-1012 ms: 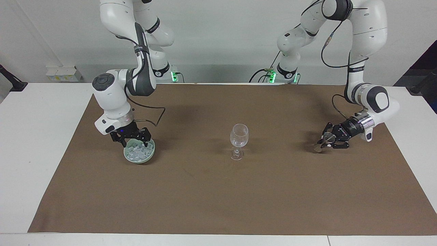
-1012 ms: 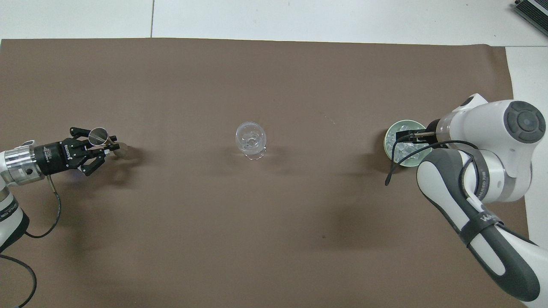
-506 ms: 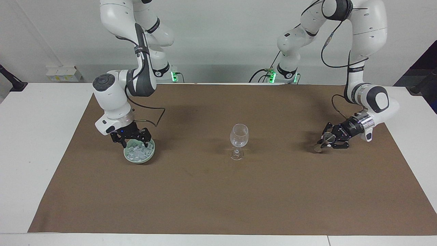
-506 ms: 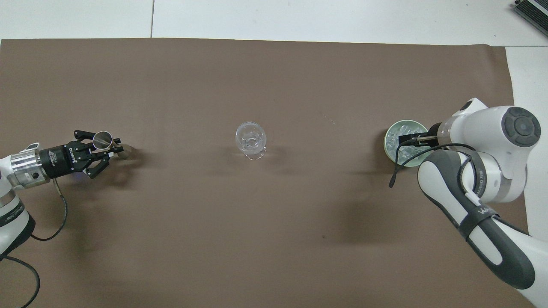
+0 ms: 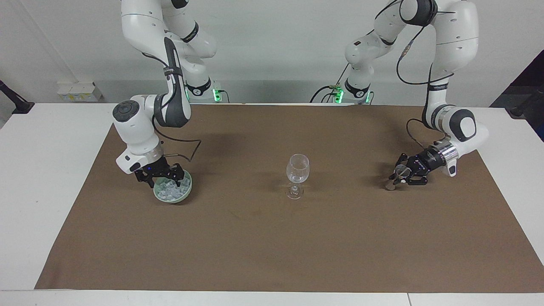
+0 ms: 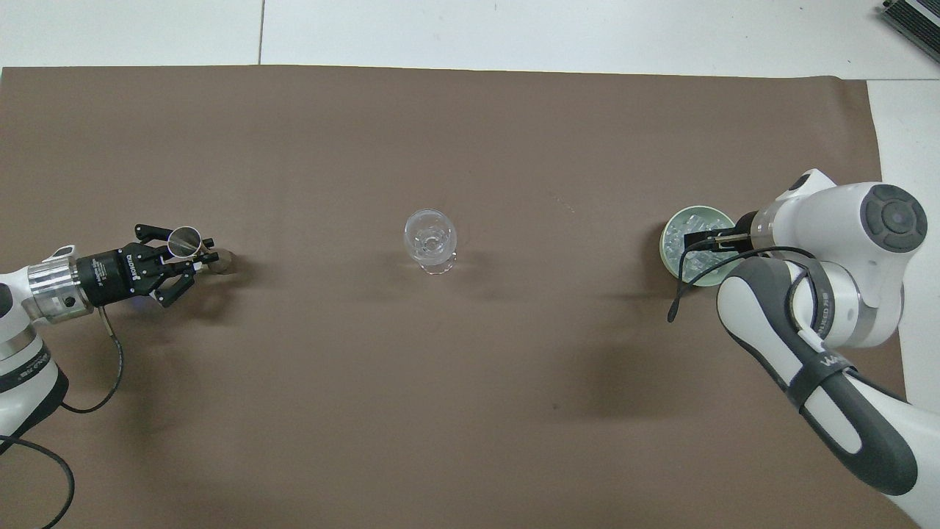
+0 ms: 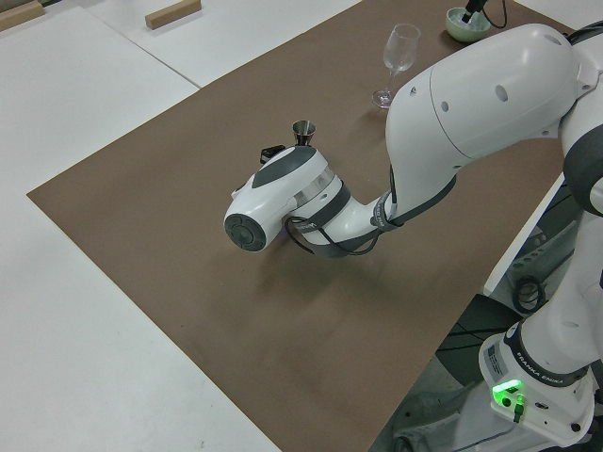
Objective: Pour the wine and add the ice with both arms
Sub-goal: 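Open the left gripper while the right gripper grasps the ice cup, then withdraw the left gripper while the right gripper lifts the ice cup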
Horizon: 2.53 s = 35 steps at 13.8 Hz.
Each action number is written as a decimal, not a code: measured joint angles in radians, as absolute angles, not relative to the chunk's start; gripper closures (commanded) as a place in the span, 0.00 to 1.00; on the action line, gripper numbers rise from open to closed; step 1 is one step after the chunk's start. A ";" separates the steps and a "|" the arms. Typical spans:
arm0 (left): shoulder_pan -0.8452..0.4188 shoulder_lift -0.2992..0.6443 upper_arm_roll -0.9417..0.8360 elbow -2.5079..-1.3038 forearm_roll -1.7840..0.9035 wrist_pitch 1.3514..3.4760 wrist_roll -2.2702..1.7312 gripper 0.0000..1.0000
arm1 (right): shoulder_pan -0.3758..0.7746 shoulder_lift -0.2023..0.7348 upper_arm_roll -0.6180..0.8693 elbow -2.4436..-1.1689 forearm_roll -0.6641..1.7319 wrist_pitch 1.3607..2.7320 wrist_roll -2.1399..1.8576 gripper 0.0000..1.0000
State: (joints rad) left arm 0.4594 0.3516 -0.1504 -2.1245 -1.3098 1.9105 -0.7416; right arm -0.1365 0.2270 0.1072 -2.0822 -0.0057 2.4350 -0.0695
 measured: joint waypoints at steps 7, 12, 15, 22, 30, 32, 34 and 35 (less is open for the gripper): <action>0.448 0.352 -0.152 -2.132 -1.310 1.936 -0.735 0.61 | -0.107 0.226 0.114 -2.082 -0.005 2.436 -0.024 0.00; 0.448 0.352 -0.153 -2.133 -1.310 1.937 -0.729 0.26 | -0.097 0.228 0.113 -2.082 -0.005 2.438 -0.020 0.00; 0.448 0.352 -0.152 -2.133 -1.310 1.937 -0.728 0.00 | -0.098 0.228 0.112 -2.082 -0.005 2.438 -0.027 0.18; 0.465 0.339 -0.140 -2.084 -1.108 1.920 -0.713 0.00 | -0.098 0.228 0.111 -2.078 -0.006 2.442 -0.031 0.81; 0.476 0.282 -0.130 -1.853 -0.669 1.883 -0.650 0.00 | -0.099 0.226 0.111 -2.068 -0.006 2.442 -0.031 0.93; 0.476 0.278 -0.132 -1.809 -0.588 1.882 -0.569 0.00 | -0.098 0.214 0.112 -2.055 -0.006 2.442 -0.031 0.94; 0.475 0.274 -0.136 -1.761 -0.503 1.882 -0.489 0.00 | -0.098 0.202 0.113 -2.025 -0.005 2.432 -0.031 0.94; 0.475 0.272 -0.140 -1.737 -0.458 1.881 -0.454 0.00 | -0.098 0.197 0.113 -2.002 -0.005 2.415 -0.031 0.94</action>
